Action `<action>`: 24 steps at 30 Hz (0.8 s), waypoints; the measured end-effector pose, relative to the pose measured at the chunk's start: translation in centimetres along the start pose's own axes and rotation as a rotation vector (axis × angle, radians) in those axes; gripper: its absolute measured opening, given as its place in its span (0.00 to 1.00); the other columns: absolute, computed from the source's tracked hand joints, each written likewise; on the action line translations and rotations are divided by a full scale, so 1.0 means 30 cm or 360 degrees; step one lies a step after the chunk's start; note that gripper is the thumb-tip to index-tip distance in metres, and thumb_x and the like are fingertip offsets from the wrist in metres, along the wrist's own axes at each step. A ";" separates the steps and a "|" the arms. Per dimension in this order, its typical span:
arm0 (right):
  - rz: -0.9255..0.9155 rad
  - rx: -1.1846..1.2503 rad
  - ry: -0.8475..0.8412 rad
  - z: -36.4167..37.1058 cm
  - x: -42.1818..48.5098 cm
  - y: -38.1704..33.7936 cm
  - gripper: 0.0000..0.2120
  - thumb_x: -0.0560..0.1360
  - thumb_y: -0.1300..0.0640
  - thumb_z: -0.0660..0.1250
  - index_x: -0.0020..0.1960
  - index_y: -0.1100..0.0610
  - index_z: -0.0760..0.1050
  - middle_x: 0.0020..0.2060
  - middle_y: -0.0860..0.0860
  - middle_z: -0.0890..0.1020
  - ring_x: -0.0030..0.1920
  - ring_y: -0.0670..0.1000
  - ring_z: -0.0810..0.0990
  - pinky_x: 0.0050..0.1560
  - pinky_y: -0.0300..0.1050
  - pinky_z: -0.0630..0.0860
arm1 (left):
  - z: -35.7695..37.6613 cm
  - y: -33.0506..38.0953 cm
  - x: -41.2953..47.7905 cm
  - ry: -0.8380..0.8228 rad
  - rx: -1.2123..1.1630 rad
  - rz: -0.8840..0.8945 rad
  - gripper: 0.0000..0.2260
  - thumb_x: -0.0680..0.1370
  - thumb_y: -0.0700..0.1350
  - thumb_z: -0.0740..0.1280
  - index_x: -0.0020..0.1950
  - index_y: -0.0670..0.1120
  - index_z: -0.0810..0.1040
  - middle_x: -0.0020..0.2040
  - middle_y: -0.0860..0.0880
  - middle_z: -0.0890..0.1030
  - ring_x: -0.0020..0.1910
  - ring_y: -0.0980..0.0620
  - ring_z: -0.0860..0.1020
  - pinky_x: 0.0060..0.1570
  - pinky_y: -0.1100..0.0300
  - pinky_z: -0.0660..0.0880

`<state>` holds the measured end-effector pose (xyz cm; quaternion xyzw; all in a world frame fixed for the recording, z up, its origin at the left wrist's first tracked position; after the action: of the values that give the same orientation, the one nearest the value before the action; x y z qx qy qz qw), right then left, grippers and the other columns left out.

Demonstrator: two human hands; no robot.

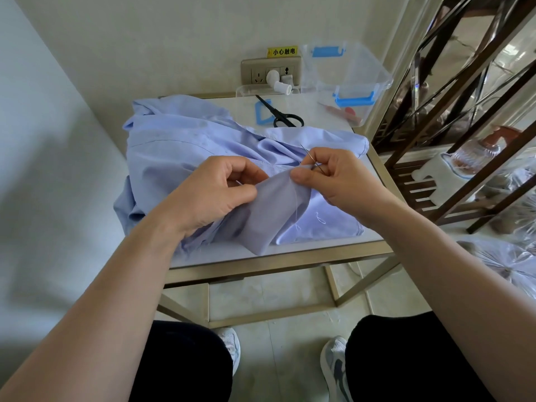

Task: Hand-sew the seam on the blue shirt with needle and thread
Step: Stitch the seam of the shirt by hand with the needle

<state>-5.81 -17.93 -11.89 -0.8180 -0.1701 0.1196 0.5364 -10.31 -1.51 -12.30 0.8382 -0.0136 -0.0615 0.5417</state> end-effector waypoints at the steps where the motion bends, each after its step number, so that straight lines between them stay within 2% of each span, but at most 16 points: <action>1: -0.0002 -0.0012 0.0008 -0.001 -0.001 0.001 0.09 0.77 0.59 0.69 0.41 0.61 0.74 0.22 0.48 0.61 0.21 0.43 0.59 0.25 0.28 0.60 | -0.005 -0.004 -0.005 -0.0035 0.0033 -0.0008 0.11 0.70 0.36 0.65 0.47 0.47 0.82 0.45 0.49 0.85 0.46 0.52 0.82 0.53 0.54 0.79; 3: -0.0008 -0.0047 0.0028 -0.003 0.000 0.001 0.09 0.77 0.59 0.69 0.42 0.62 0.74 0.22 0.48 0.61 0.21 0.43 0.59 0.25 0.27 0.60 | -0.008 -0.015 -0.018 -0.0129 0.0093 -0.0041 0.14 0.69 0.33 0.66 0.48 0.47 0.82 0.46 0.49 0.85 0.48 0.53 0.83 0.51 0.58 0.79; 4: -0.0013 -0.0070 0.0033 -0.002 0.001 0.001 0.09 0.77 0.59 0.69 0.42 0.63 0.75 0.22 0.47 0.61 0.21 0.43 0.59 0.25 0.27 0.60 | -0.009 -0.019 -0.026 -0.0172 0.0132 -0.0056 0.15 0.67 0.34 0.66 0.49 0.47 0.82 0.47 0.50 0.85 0.49 0.52 0.83 0.51 0.59 0.79; 6: -0.0029 -0.0115 0.0030 0.003 0.002 -0.001 0.09 0.77 0.58 0.69 0.42 0.63 0.75 0.22 0.48 0.61 0.22 0.43 0.59 0.26 0.27 0.60 | -0.013 -0.022 -0.041 -0.0215 0.0203 -0.0066 0.16 0.65 0.36 0.66 0.50 0.48 0.82 0.47 0.49 0.85 0.50 0.50 0.83 0.51 0.55 0.79; 10: -0.0025 -0.0125 0.0038 0.007 0.008 0.004 0.11 0.77 0.58 0.69 0.42 0.65 0.75 0.21 0.46 0.60 0.21 0.43 0.58 0.26 0.28 0.59 | -0.046 -0.029 -0.059 -0.0062 0.0372 -0.0043 0.15 0.70 0.29 0.67 0.49 0.47 0.82 0.45 0.49 0.85 0.47 0.48 0.82 0.50 0.52 0.79; 14: 0.0010 -0.0106 0.0067 0.007 0.015 0.007 0.10 0.77 0.57 0.69 0.42 0.63 0.75 0.20 0.44 0.60 0.21 0.43 0.58 0.24 0.29 0.58 | -0.077 -0.036 -0.076 0.0103 0.0569 -0.0017 0.07 0.70 0.41 0.76 0.43 0.50 0.82 0.37 0.54 0.83 0.38 0.55 0.81 0.44 0.56 0.78; 18: 0.0007 -0.0099 0.0098 0.004 0.018 0.004 0.10 0.77 0.58 0.69 0.41 0.63 0.75 0.20 0.44 0.60 0.22 0.43 0.58 0.24 0.29 0.58 | -0.092 -0.031 -0.099 0.0101 0.0738 0.0000 0.11 0.67 0.37 0.75 0.44 0.51 0.79 0.38 0.53 0.82 0.39 0.52 0.80 0.44 0.53 0.79; 21: 0.0007 -0.0089 0.0142 0.000 0.022 0.002 0.10 0.77 0.58 0.70 0.41 0.62 0.75 0.20 0.44 0.61 0.23 0.43 0.58 0.25 0.30 0.59 | -0.086 -0.038 -0.116 0.0034 0.0900 -0.0001 0.15 0.68 0.38 0.74 0.49 0.50 0.75 0.42 0.55 0.79 0.42 0.54 0.78 0.42 0.56 0.76; 24: 0.0023 -0.0063 0.0188 -0.005 0.029 0.003 0.10 0.77 0.57 0.70 0.39 0.59 0.74 0.22 0.46 0.64 0.23 0.43 0.59 0.24 0.31 0.59 | -0.096 -0.029 -0.124 0.0098 0.1064 0.0107 0.15 0.68 0.37 0.73 0.47 0.52 0.72 0.42 0.56 0.77 0.43 0.53 0.77 0.39 0.58 0.72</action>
<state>-4.93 -17.74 -11.93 -0.8352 -0.1345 0.0715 0.5285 -13.68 1.80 -11.58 0.9700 -0.0443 -0.0105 0.2388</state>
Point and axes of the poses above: each hand's wrist, its own x-axis towards the middle knuckle, its own z-axis out of the palm, y = z × x, the point moved 9 cm from there along x, towards the middle knuckle
